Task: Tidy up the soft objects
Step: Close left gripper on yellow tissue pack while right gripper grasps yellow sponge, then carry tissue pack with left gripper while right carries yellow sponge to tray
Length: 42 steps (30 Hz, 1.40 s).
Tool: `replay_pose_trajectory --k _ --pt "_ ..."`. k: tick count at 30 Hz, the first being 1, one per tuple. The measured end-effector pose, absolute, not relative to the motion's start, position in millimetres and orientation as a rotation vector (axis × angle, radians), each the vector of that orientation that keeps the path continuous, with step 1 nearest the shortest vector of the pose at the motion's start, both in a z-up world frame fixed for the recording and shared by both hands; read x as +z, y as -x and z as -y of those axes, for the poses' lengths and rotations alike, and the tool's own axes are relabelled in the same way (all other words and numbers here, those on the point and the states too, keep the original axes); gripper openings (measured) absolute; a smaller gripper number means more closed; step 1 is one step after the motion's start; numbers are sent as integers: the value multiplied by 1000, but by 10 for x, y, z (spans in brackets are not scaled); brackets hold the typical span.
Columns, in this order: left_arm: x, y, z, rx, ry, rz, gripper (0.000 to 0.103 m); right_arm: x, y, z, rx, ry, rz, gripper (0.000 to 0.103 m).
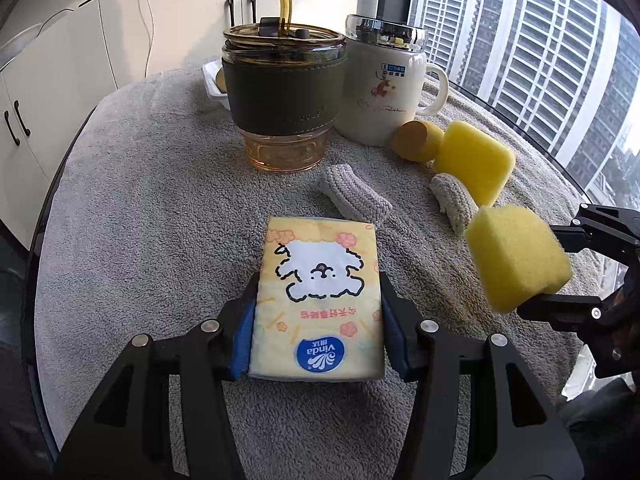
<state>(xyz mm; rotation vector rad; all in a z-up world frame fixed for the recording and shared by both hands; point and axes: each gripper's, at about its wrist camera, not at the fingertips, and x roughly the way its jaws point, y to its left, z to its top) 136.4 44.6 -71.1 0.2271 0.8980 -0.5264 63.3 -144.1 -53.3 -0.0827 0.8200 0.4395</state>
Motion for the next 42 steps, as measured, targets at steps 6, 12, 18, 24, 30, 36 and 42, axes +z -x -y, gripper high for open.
replay_pose_trajectory --k 6,12,18,24,30,36,42 --pt "-577 -1217 -350 -536 -212 -872 50 -434 -565 1606 408 83 -816 56" --pt "-372 -1258 -356 -528 -194 -841 50 -243 -588 1857 375 85 -795 56" --pt "-228 -1352 -444 -517 -170 -822 50 -24 -708 2121 327 103 -761 56" --pt "-21 -1585 -600 -478 -147 -795 50 117 -986 2383 276 111 -740 56" --pt "227 -1787 -722 -440 -137 -764 50 282 -1297 2505 243 132 -718 56" --pt "379 -1971 -690 -440 -134 -741 50 426 -1534 2503 246 158 -693 56" --pt "589 -2302 -631 -440 -158 -721 50 535 -1872 2550 252 165 -685 56"
